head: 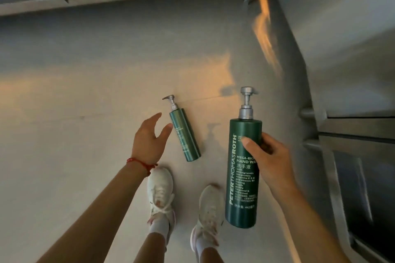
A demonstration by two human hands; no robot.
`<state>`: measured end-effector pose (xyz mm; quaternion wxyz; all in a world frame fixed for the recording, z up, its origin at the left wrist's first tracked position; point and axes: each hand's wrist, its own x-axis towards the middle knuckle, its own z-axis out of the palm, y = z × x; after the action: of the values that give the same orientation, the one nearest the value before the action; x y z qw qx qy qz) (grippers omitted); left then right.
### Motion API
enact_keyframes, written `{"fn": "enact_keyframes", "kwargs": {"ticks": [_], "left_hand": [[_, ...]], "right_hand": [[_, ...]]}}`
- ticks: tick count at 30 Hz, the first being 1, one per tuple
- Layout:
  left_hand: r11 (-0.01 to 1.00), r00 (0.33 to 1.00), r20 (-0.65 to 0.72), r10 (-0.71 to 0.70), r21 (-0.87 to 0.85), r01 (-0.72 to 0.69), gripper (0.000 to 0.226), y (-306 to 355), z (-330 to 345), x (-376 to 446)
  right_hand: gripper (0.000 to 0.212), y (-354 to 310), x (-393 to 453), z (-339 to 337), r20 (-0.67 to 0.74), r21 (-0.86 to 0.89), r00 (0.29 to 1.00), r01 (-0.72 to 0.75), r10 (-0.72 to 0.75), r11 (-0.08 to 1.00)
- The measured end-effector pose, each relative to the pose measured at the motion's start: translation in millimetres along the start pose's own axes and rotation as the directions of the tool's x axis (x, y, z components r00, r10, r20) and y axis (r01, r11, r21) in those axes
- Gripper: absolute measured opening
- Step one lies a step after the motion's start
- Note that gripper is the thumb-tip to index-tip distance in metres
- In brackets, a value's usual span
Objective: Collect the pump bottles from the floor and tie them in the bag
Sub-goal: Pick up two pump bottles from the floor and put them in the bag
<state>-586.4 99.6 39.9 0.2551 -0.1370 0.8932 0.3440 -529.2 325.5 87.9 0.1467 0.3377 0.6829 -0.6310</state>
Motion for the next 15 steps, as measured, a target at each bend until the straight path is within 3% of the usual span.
{"fn": "enact_keyframes", "kwargs": {"ticks": [5, 10, 15], "left_hand": [[0.983, 0.982, 0.059, -0.178, -0.040, 0.181, 0.053, -50.6, 60.6, 78.9], [0.886, 0.908, 0.118, -0.403, -0.200, 0.419, 0.069, -85.4, 112.5, 135.0], [0.869, 0.896, 0.082, -0.436, -0.221, 0.443, 0.035, -96.8, 148.0, 157.5]], "right_hand": [[0.016, 65.3, 62.1, 17.1, 0.004, -0.017, 0.999, -0.032, 0.032, 0.999], [0.016, 111.2, 106.2, 18.8, 0.000, -0.029, 0.999, -0.048, 0.048, 0.998], [0.015, 132.6, 130.5, 22.5, 0.009, -0.040, 0.999, -0.050, 0.050, 0.998]]}}
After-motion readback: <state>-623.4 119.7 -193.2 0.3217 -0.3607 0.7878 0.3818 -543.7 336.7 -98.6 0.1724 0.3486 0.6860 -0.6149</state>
